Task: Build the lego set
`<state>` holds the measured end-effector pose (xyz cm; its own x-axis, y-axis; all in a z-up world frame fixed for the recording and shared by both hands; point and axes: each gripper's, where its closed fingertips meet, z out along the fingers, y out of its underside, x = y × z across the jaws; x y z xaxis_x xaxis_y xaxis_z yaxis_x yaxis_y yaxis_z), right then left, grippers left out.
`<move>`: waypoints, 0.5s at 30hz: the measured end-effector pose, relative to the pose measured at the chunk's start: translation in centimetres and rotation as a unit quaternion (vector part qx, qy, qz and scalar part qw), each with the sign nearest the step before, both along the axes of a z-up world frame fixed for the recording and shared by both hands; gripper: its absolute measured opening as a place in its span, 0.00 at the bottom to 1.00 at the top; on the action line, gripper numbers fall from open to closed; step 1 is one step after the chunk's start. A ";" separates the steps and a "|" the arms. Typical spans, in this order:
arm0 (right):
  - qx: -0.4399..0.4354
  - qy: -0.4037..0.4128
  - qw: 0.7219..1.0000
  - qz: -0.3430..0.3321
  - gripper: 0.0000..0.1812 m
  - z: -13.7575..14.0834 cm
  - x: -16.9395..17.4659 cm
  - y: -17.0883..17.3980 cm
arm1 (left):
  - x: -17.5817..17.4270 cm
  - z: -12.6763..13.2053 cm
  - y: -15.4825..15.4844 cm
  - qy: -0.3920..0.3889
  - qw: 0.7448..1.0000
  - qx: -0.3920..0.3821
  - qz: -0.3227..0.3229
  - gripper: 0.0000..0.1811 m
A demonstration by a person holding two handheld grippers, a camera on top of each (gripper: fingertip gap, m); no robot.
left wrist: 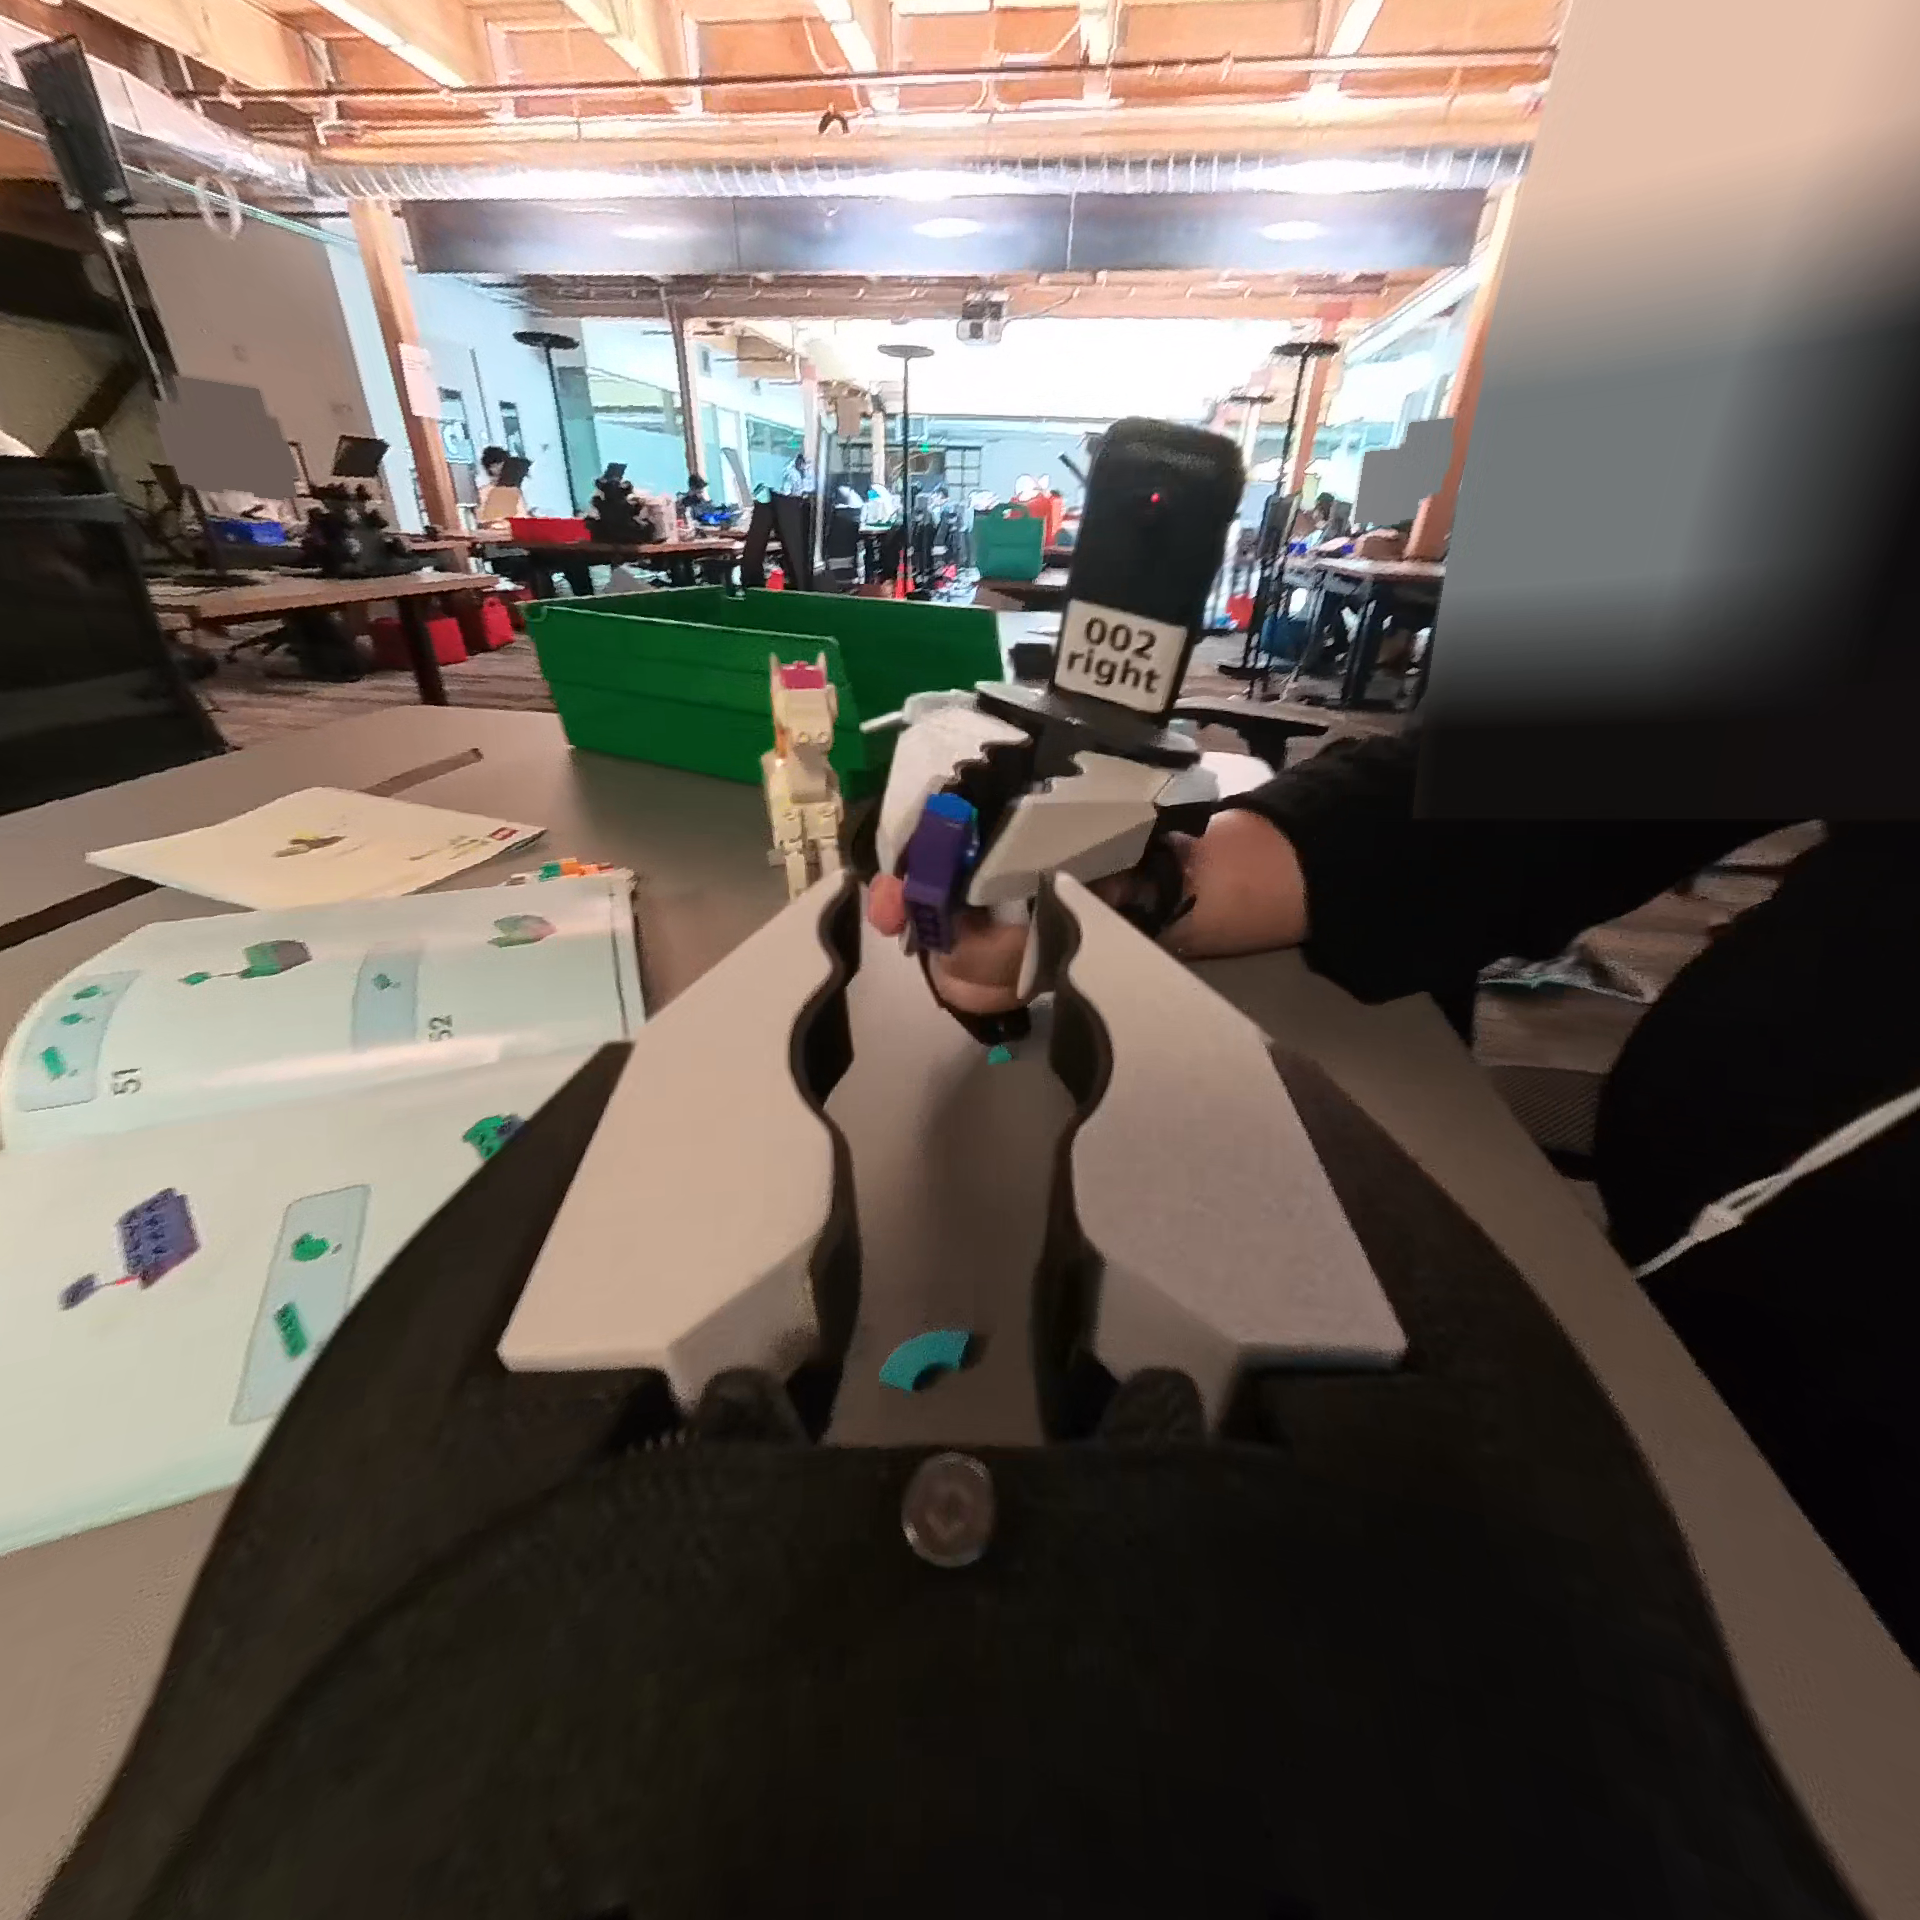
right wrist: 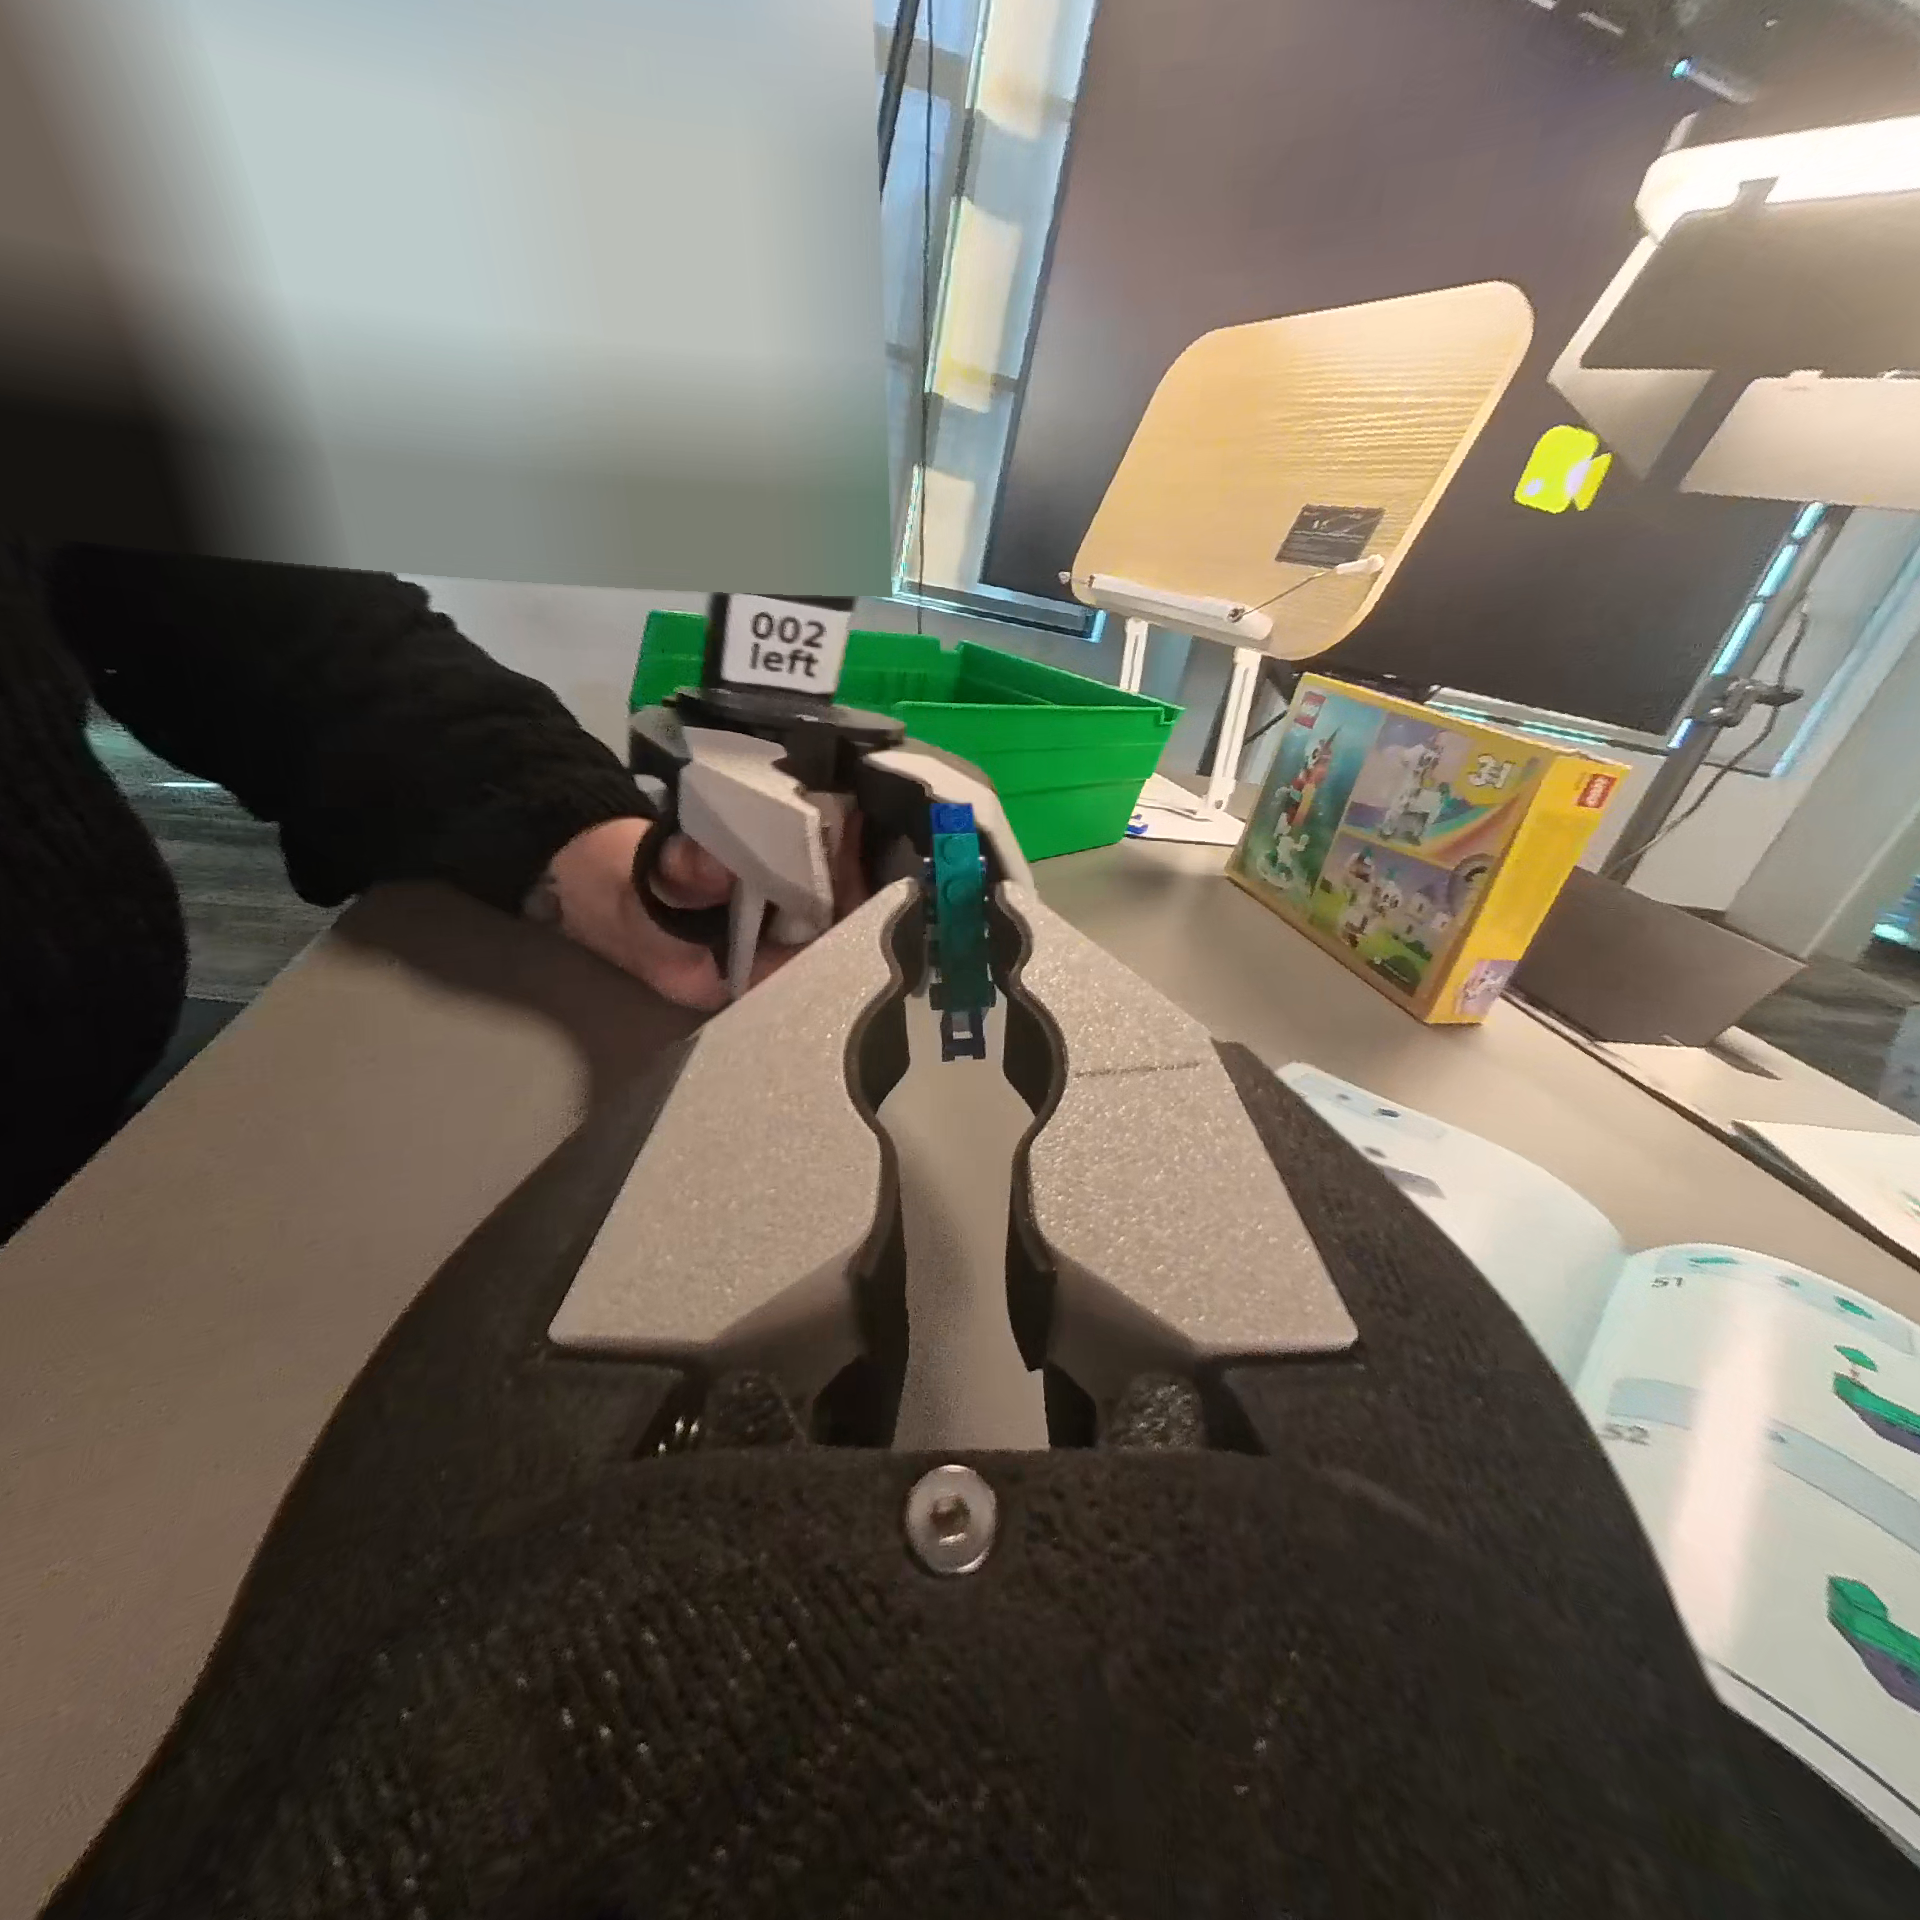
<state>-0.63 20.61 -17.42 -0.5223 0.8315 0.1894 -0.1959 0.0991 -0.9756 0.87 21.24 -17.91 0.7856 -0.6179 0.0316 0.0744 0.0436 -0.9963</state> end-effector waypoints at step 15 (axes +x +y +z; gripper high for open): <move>-0.108 -0.045 0.989 0.088 0.05 0.7 0.8 -0.7 | -0.2 1.2 -1.0 -0.080 0.994 0.004 -0.071 0.14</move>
